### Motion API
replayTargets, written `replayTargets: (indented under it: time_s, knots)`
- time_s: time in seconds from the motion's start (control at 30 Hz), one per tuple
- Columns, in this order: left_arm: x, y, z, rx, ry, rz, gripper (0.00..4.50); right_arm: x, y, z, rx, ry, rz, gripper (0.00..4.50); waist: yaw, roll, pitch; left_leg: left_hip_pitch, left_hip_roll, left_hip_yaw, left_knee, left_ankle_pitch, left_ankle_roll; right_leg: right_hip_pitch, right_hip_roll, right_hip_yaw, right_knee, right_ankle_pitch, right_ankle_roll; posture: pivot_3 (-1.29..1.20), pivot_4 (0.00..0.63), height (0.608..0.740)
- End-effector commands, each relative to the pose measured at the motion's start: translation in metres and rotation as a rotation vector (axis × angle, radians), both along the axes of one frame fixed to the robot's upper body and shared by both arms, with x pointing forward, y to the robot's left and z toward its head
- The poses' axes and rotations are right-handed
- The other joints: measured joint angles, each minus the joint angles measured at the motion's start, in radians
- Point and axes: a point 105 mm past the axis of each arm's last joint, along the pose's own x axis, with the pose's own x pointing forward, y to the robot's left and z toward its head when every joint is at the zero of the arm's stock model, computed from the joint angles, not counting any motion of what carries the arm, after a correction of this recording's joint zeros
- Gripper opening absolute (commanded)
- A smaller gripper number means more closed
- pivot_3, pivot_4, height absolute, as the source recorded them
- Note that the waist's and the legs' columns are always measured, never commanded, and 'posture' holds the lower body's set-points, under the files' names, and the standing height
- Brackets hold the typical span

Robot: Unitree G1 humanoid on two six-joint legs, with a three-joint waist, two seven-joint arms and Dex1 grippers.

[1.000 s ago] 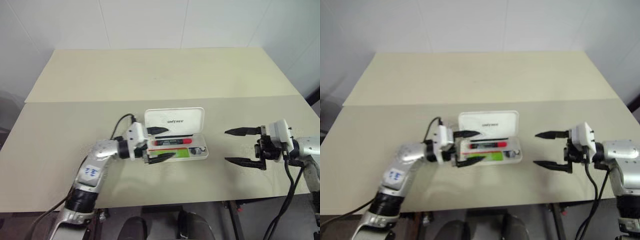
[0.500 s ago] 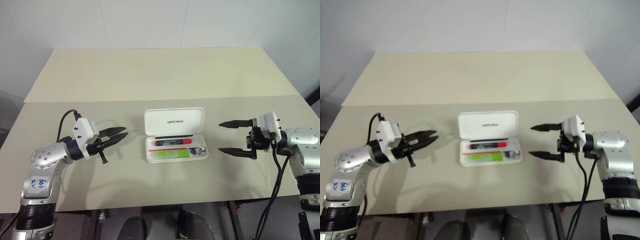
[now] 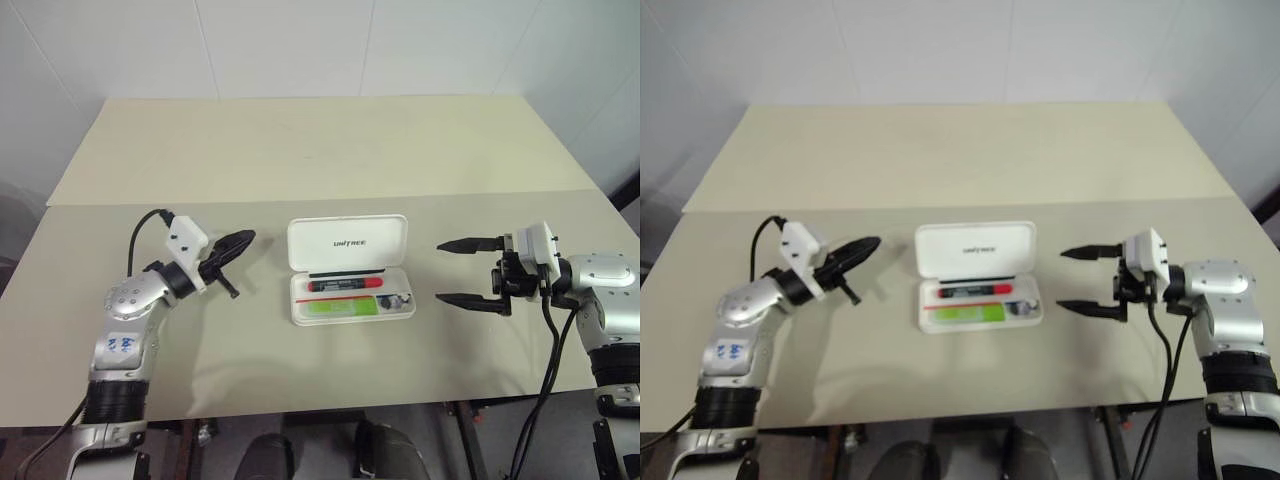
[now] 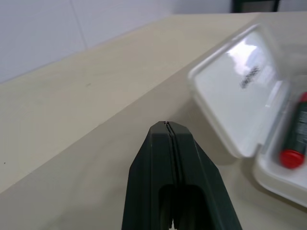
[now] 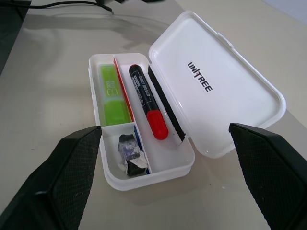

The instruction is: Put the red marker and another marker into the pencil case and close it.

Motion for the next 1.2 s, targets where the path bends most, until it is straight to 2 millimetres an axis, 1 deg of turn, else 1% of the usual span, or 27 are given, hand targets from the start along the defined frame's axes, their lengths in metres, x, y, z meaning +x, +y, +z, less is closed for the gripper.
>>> replayTargets:
  time_s: [0.03, 0.17, 0.33, 0.43, 0.53, 0.67, 0.73, 0.8, 0.87, 1.0, 1.2]
  knots:
    - [0.009, -0.011, 0.005, -0.014, -0.015, -0.010, 0.02, -0.007, -0.002, 0.010, -0.014, -0.039, 0.018, 4.50, -0.001, 0.000, 0.000, 0.000, 0.000, 0.000, 0.000, 0.000, 0.000, 0.000, 0.000, 0.000, 0.000, 0.000, 0.000, 0.00, 0.150, 0.740]
    - [0.016, -0.032, 0.005, -0.029, 0.007, -0.084, 0.02, -0.009, -0.002, 0.011, -0.014, -0.038, 0.011, 4.50, -0.002, 0.000, 0.000, 0.000, 0.000, 0.000, 0.000, 0.000, 0.000, 0.000, 0.000, -0.001, 0.000, 0.000, 0.000, 0.00, 0.150, 0.740]
    - [0.013, -0.048, 0.004, -0.037, 0.027, -0.192, 0.02, -0.011, -0.001, 0.011, -0.013, -0.037, 0.002, 4.50, -0.001, -0.001, 0.000, 0.000, 0.000, 0.000, 0.000, 0.000, 0.000, 0.000, 0.000, -0.001, 0.000, 0.000, 0.000, 0.00, 0.150, 0.740]
    - [0.004, -0.058, 0.008, -0.054, 0.018, -0.280, 0.02, -0.011, -0.001, 0.012, -0.010, -0.037, -0.005, 4.50, -0.002, 0.000, 0.000, 0.000, 0.000, 0.000, 0.000, 0.000, 0.000, 0.000, 0.000, -0.001, 0.000, 0.000, 0.000, 0.00, 0.150, 0.740]
    - [-0.005, -0.062, 0.013, -0.059, -0.005, -0.338, 0.02, -0.012, -0.001, 0.011, -0.008, -0.036, -0.008, 4.50, -0.002, -0.001, 0.000, 0.000, 0.000, 0.000, 0.000, 0.000, 0.000, 0.000, 0.000, 0.000, 0.000, 0.000, 0.000, 0.00, 0.150, 0.740]
    - [-0.023, -0.062, 0.015, 0.026, -0.048, -0.443, 0.02, -0.013, -0.001, 0.010, -0.003, -0.033, -0.011, 4.50, -0.002, -0.001, 0.000, 0.000, 0.000, 0.000, 0.000, 0.000, 0.000, 0.000, 0.000, 0.000, 0.000, 0.000, 0.000, 0.00, 0.150, 0.740]
    - [-0.027, -0.063, 0.014, 0.047, -0.051, -0.466, 0.02, -0.013, 0.000, 0.010, -0.001, -0.032, -0.012, 4.50, -0.001, 0.000, 0.000, 0.000, 0.000, 0.000, 0.000, 0.000, 0.000, 0.000, 0.000, 0.000, 0.000, 0.000, 0.000, 0.00, 0.150, 0.740]
    - [-0.032, -0.066, 0.012, 0.094, -0.049, -0.508, 0.02, -0.014, 0.000, 0.009, 0.002, -0.030, -0.014, 4.50, 0.000, -0.001, 0.000, 0.000, 0.000, 0.000, 0.000, 0.000, 0.000, 0.000, 0.000, 0.000, 0.000, 0.000, 0.000, 0.00, 0.150, 0.740]
    - [-0.041, -0.073, 0.007, 0.163, -0.044, -0.581, 0.02, -0.014, 0.001, 0.009, 0.006, -0.027, -0.014, 4.50, -0.001, 0.000, 0.000, 0.000, 0.000, 0.000, 0.000, 0.000, 0.000, 0.000, 0.000, 0.000, 0.000, 0.000, 0.000, 0.00, 0.150, 0.740]
    - [-0.049, -0.085, -0.004, 0.251, -0.017, -0.660, 0.02, -0.015, 0.002, 0.011, 0.013, -0.028, -0.015, 4.50, -0.001, 0.000, 0.000, 0.000, 0.000, 0.000, 0.000, 0.000, 0.000, 0.000, 0.000, 0.000, 0.000, 0.000, 0.000, 0.00, 0.150, 0.740]
    - [-0.055, -0.105, -0.026, 0.327, 0.043, -0.722, 0.02, -0.017, -0.002, 0.024, 0.035, -0.026, -0.031, 4.50, 0.000, 0.000, 0.000, 0.000, 0.000, 0.000, 0.000, 0.000, 0.000, 0.000, 0.000, 0.000, 0.000, 0.000, 0.000, 0.00, 0.150, 0.740]
